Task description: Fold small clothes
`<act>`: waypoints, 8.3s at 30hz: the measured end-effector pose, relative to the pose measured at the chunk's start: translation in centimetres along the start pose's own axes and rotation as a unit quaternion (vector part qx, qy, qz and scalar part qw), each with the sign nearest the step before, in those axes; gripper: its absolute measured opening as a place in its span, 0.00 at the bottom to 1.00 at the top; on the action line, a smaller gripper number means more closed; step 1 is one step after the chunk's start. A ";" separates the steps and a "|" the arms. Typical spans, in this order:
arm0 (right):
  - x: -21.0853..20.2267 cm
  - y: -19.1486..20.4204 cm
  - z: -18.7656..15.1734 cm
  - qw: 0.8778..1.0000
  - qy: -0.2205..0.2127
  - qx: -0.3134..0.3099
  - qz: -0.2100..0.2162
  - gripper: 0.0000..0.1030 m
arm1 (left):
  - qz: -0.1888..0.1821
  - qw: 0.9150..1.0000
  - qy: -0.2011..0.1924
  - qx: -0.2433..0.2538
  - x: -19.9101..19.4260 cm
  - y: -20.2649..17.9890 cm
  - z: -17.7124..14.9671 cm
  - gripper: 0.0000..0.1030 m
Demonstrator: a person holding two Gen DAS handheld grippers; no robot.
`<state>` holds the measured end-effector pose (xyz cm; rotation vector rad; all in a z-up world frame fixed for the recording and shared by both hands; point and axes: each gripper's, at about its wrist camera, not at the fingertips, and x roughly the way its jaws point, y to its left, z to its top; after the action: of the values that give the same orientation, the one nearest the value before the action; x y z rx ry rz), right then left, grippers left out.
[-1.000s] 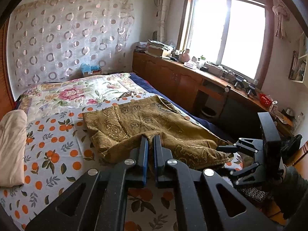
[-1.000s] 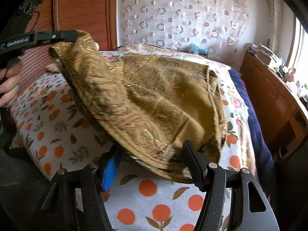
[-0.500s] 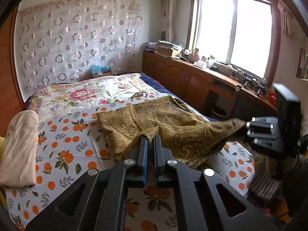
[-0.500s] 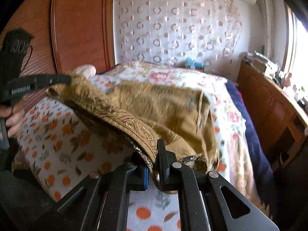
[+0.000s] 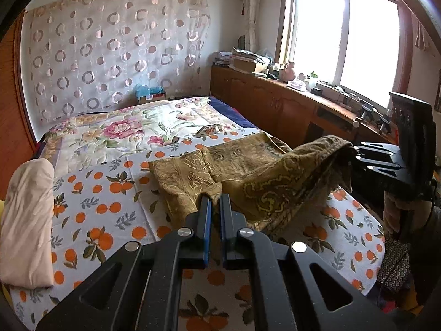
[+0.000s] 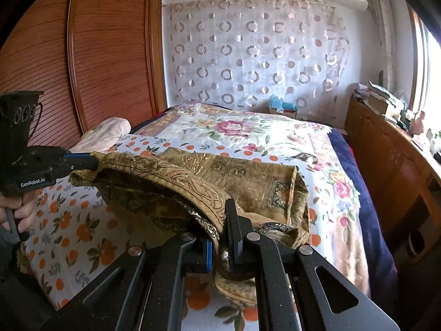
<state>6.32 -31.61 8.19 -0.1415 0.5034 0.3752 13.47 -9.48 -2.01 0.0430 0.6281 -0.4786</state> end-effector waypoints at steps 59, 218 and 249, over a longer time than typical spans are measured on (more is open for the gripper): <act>10.9 -5.4 3.5 0.991 0.109 0.036 -0.072 0.61 | 0.002 0.994 0.105 0.013 13.0 7.9 4.6 0.64; 5.8 11.1 -2.6 0.991 -0.121 0.053 -0.032 0.82 | 0.178 0.974 -0.132 -0.044 -13.3 1.9 -1.6 0.82; 6.3 11.4 -2.3 0.990 -0.119 0.059 -0.042 0.82 | 0.181 0.974 -0.129 -0.048 -13.1 2.1 -2.7 0.82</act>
<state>5.95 -19.60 2.60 -0.0026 0.2822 0.2747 3.68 -1.63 3.13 0.0022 0.3749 -0.0963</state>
